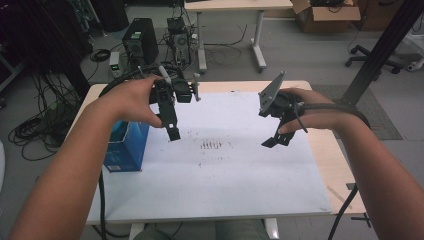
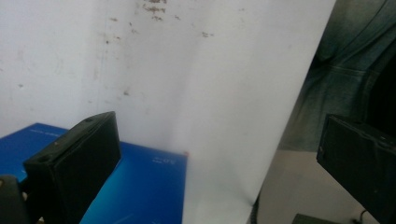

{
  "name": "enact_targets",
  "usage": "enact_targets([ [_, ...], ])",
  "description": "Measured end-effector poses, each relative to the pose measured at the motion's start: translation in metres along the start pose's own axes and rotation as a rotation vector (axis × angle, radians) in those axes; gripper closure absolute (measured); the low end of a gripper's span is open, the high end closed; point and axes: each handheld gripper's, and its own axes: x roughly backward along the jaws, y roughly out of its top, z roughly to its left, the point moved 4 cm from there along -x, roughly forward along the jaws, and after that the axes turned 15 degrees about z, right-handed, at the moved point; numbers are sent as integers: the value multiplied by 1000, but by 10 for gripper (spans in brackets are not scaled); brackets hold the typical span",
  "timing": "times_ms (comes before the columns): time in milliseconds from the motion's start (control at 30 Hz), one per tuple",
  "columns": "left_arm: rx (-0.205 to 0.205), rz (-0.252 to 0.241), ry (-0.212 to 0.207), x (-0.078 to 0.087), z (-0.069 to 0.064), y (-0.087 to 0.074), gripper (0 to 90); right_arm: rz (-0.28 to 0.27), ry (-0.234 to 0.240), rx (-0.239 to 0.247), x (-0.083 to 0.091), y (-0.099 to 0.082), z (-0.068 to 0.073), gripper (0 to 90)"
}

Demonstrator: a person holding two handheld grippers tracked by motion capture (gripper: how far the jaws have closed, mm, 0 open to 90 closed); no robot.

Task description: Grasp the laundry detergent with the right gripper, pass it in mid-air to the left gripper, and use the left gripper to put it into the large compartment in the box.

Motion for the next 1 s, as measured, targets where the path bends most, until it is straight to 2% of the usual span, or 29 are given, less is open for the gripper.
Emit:
enact_targets([
  [233, -48, 15, -6, -7, 0, 15, 3, 33, 16, -5, -6, -5, -5, 32],
  [367, -65, 52, 2, -12, -1, 21, 2, 54, 24, -11, -12, -10, -5, 34],
  [633, -69, 58, 8, -12, -3, 24, 2, 86, 19, -15, -10, -16, -5, 34],
  [1000, -68, 55, 11, -11, -4, 23, 2, 84, 21, -14, -13, -14, -6, 35],
])
